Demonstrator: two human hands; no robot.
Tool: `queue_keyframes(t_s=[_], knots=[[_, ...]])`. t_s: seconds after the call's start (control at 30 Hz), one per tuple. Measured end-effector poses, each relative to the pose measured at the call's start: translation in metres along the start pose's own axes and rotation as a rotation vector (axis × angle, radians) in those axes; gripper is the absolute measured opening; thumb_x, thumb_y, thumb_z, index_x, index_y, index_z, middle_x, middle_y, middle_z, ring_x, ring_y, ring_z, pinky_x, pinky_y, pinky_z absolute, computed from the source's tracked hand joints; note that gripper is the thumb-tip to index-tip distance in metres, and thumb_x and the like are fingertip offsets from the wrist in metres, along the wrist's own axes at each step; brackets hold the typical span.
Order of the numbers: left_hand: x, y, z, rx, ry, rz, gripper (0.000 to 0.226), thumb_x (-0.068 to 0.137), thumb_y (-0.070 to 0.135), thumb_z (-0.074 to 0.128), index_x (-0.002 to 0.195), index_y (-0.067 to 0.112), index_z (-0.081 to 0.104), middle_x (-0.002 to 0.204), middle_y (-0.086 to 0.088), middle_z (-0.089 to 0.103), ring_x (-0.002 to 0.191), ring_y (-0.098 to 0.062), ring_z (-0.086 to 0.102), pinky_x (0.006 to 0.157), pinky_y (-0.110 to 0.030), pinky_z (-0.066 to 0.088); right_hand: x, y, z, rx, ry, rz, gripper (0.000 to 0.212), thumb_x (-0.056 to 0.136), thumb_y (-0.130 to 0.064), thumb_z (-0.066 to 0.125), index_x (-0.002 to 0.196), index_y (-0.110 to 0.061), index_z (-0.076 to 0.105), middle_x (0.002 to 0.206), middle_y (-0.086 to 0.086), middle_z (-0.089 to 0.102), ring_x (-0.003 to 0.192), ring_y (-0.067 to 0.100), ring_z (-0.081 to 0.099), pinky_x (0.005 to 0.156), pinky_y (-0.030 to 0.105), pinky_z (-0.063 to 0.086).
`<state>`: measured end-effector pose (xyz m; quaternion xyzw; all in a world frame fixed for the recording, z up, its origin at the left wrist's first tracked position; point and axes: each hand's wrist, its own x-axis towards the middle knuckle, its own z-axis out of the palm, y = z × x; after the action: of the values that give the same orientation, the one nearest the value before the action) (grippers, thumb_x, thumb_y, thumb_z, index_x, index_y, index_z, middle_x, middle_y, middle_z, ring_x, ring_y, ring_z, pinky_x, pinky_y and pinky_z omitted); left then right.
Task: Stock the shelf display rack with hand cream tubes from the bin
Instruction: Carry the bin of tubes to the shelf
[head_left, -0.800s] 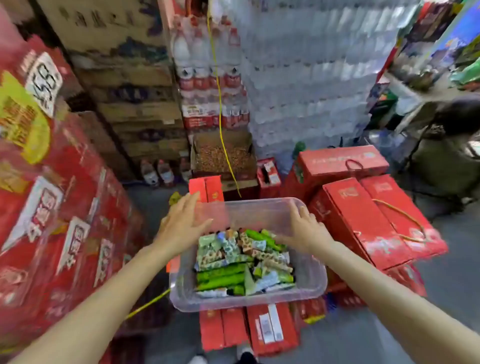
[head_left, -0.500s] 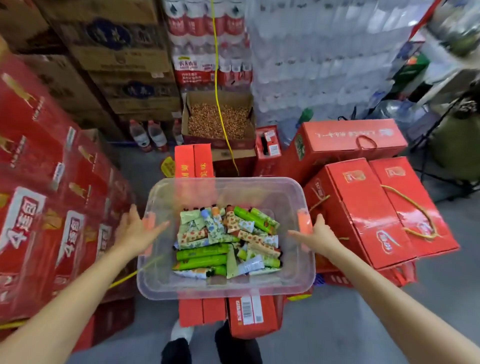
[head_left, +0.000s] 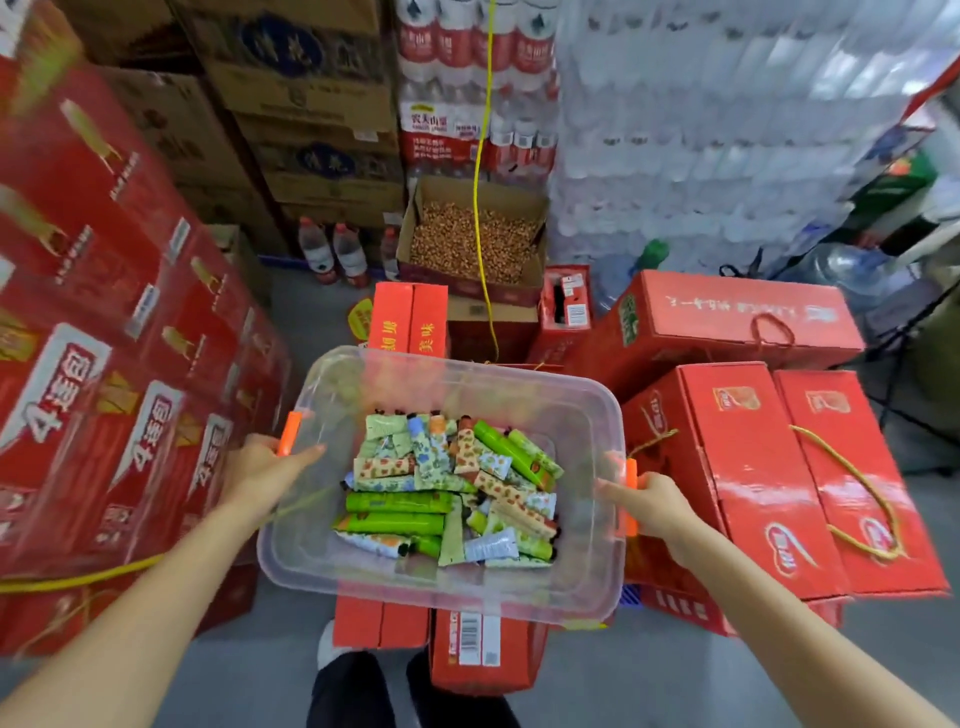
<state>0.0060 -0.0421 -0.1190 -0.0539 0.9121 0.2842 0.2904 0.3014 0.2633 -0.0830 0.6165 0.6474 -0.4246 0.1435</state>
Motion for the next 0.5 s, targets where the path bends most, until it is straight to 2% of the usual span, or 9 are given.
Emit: queue_keyframes(t_s=[0.07, 0.13, 0.23, 0.3, 0.33, 0.4, 0.43, 0.5], knots=[[-0.005, 0.003, 0.006, -0.043, 0.009, 0.029, 0.053, 0.066, 0.045, 0.081, 0.087, 0.005, 0.053, 0.074, -0.009, 0.057, 0.079, -0.034, 0.064, 0.073, -0.045, 0.055, 0.002, 0.003, 0.005, 0.101, -0.004, 0.01, 0.046, 0.066, -0.044, 0.078, 0.086, -0.005, 0.062, 0.086, 0.015, 0.069, 0.08, 0.03, 0.067, 0.075, 0.048, 0.057], [-0.009, 0.007, 0.008, -0.023, -0.004, 0.056, 0.054, 0.071, 0.038, 0.08, 0.103, 0.008, 0.049, 0.084, -0.01, 0.055, 0.081, -0.032, 0.06, 0.07, -0.037, 0.048, -0.005, 0.001, 0.011, 0.123, 0.034, 0.001, 0.047, 0.065, -0.042, 0.077, 0.092, -0.008, 0.06, 0.089, 0.013, 0.067, 0.085, 0.031, 0.066, 0.076, 0.046, 0.057], [-0.014, 0.004, 0.005, -0.018, -0.032, 0.111, 0.053, 0.074, 0.038, 0.077, 0.116, 0.017, 0.053, 0.078, -0.004, 0.052, 0.072, -0.027, 0.054, 0.059, -0.033, 0.038, -0.021, -0.006, 0.016, 0.11, 0.138, -0.054, 0.031, 0.079, -0.028, 0.069, 0.102, -0.01, 0.058, 0.086, 0.008, 0.061, 0.085, 0.029, 0.059, 0.061, 0.032, 0.046], [-0.021, -0.007, 0.002, -0.029, -0.02, 0.131, 0.049, 0.076, 0.037, 0.075, 0.118, 0.021, 0.056, 0.074, -0.002, 0.048, 0.067, -0.023, 0.051, 0.057, -0.032, 0.036, -0.032, -0.007, 0.018, 0.136, 0.15, -0.07, 0.03, 0.083, -0.024, 0.065, 0.109, -0.011, 0.058, 0.081, 0.004, 0.059, 0.08, 0.025, 0.056, 0.051, 0.027, 0.039], [-0.026, -0.014, 0.001, -0.057, -0.01, 0.134, 0.048, 0.077, 0.037, 0.075, 0.119, 0.023, 0.056, 0.076, -0.003, 0.049, 0.068, -0.024, 0.052, 0.059, -0.032, 0.04, -0.038, -0.007, 0.019, 0.14, 0.148, -0.081, 0.031, 0.084, -0.024, 0.065, 0.11, -0.01, 0.058, 0.079, 0.003, 0.057, 0.076, 0.022, 0.055, 0.049, 0.025, 0.037], [-0.039, -0.034, -0.001, -0.126, 0.004, 0.14, 0.053, 0.075, 0.038, 0.075, 0.123, 0.026, 0.056, 0.093, -0.006, 0.057, 0.083, -0.028, 0.058, 0.072, -0.039, 0.051, -0.052, -0.006, 0.022, 0.132, 0.141, -0.115, 0.035, 0.084, -0.022, 0.066, 0.116, -0.011, 0.055, 0.081, 0.001, 0.056, 0.073, 0.019, 0.051, 0.049, 0.024, 0.035], [-0.046, -0.045, -0.004, -0.157, 0.003, 0.135, 0.055, 0.075, 0.039, 0.076, 0.124, 0.028, 0.055, 0.103, -0.006, 0.058, 0.09, -0.03, 0.059, 0.079, -0.044, 0.053, -0.06, -0.004, 0.024, 0.118, 0.138, -0.137, 0.041, 0.084, -0.021, 0.067, 0.121, -0.013, 0.053, 0.085, 0.002, 0.056, 0.075, 0.019, 0.05, 0.051, 0.025, 0.035], [-0.058, -0.07, -0.012, -0.189, -0.008, 0.13, 0.056, 0.074, 0.04, 0.076, 0.124, 0.031, 0.054, 0.105, -0.004, 0.058, 0.092, -0.029, 0.059, 0.081, -0.049, 0.053, -0.077, -0.001, 0.03, 0.103, 0.137, -0.196, 0.052, 0.082, -0.019, 0.068, 0.13, -0.017, 0.047, 0.095, 0.004, 0.056, 0.082, 0.021, 0.05, 0.057, 0.027, 0.037]])
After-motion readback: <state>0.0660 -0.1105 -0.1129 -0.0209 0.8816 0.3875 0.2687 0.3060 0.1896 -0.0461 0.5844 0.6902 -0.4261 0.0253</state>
